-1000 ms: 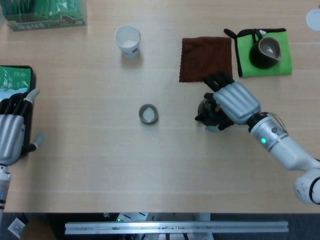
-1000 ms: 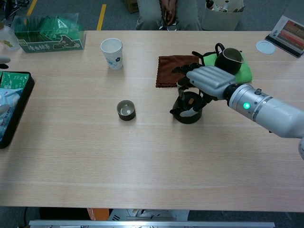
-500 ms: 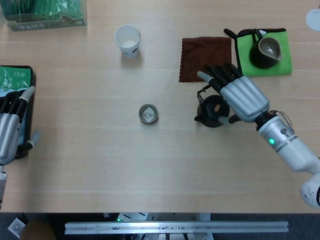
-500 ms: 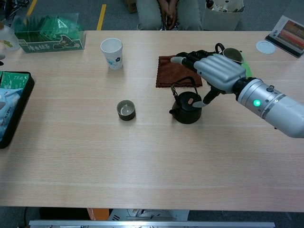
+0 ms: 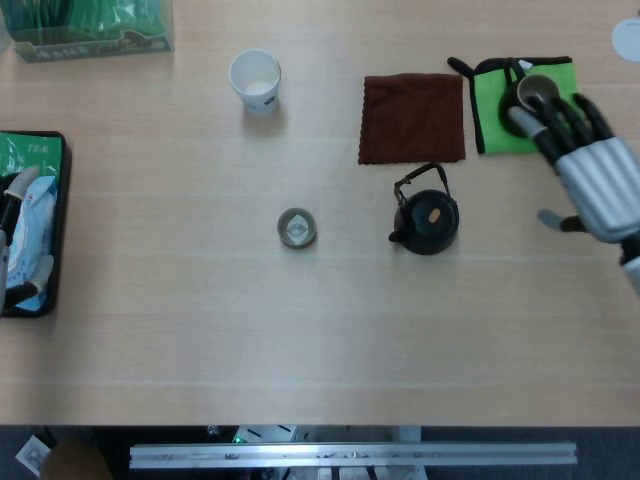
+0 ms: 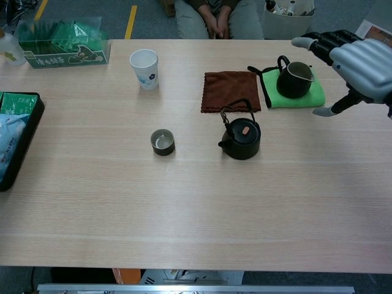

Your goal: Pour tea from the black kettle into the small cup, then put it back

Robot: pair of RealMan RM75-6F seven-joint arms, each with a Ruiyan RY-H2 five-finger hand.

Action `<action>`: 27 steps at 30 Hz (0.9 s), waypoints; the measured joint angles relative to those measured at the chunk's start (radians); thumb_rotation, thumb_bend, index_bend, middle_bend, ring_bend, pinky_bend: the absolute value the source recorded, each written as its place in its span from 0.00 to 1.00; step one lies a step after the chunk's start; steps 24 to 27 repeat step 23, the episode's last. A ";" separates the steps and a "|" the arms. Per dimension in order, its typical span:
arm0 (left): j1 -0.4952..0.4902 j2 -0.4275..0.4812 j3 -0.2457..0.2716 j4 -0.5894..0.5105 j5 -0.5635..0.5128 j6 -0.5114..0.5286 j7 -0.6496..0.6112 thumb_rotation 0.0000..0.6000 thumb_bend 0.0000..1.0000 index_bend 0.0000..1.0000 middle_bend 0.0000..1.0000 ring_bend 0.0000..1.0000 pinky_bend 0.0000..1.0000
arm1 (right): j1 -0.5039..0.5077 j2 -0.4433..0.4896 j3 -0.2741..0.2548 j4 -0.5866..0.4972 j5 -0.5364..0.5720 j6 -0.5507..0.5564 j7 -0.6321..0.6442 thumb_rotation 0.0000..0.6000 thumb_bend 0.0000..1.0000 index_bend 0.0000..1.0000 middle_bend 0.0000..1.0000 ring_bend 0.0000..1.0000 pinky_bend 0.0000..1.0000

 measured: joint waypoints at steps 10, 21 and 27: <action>0.019 -0.004 -0.018 0.033 0.012 0.056 -0.002 1.00 0.27 0.08 0.17 0.14 0.20 | -0.212 0.090 -0.043 -0.039 -0.042 0.257 0.003 1.00 0.07 0.12 0.19 0.11 0.06; 0.035 0.007 0.006 0.005 0.057 0.071 0.028 1.00 0.27 0.08 0.17 0.14 0.20 | -0.337 0.115 -0.064 -0.040 -0.058 0.336 0.030 1.00 0.07 0.13 0.20 0.12 0.06; 0.037 0.009 0.006 0.001 0.059 0.072 0.030 1.00 0.27 0.08 0.17 0.14 0.20 | -0.343 0.114 -0.060 -0.036 -0.064 0.337 0.033 1.00 0.07 0.13 0.21 0.12 0.06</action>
